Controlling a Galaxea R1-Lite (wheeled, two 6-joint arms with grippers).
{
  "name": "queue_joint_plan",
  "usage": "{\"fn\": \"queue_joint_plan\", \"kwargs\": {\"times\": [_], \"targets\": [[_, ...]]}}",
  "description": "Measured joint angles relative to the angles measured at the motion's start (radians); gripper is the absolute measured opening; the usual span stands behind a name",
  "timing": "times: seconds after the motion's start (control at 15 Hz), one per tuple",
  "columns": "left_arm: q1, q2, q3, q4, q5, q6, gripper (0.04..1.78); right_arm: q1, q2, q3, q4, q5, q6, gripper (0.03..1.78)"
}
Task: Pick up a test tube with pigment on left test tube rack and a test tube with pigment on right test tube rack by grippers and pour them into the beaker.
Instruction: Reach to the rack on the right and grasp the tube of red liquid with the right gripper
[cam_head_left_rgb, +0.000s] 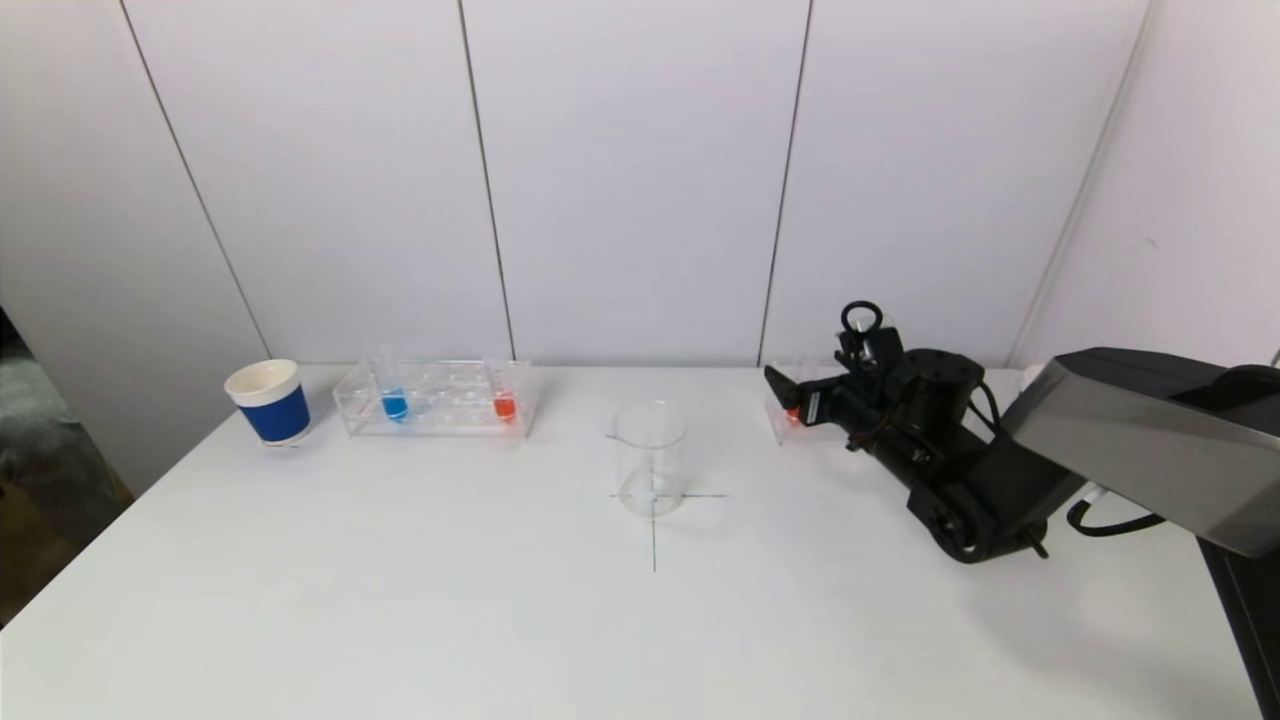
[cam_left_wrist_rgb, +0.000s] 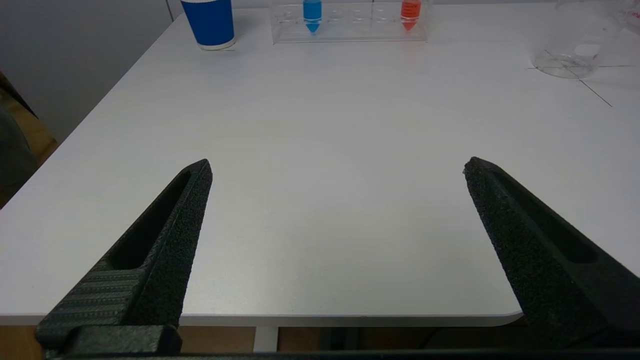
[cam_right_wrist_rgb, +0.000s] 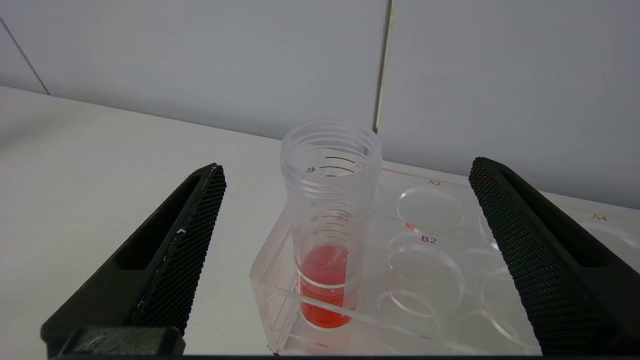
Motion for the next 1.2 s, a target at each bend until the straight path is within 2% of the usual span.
{"fn": "queue_joint_plan", "kwargs": {"times": [1.2], "targets": [[0.000, 0.000, 0.000, 0.000, 0.000, 0.000, 1.76, 0.012, 0.003, -0.001, -0.004, 0.000, -0.001, 1.77]]}}
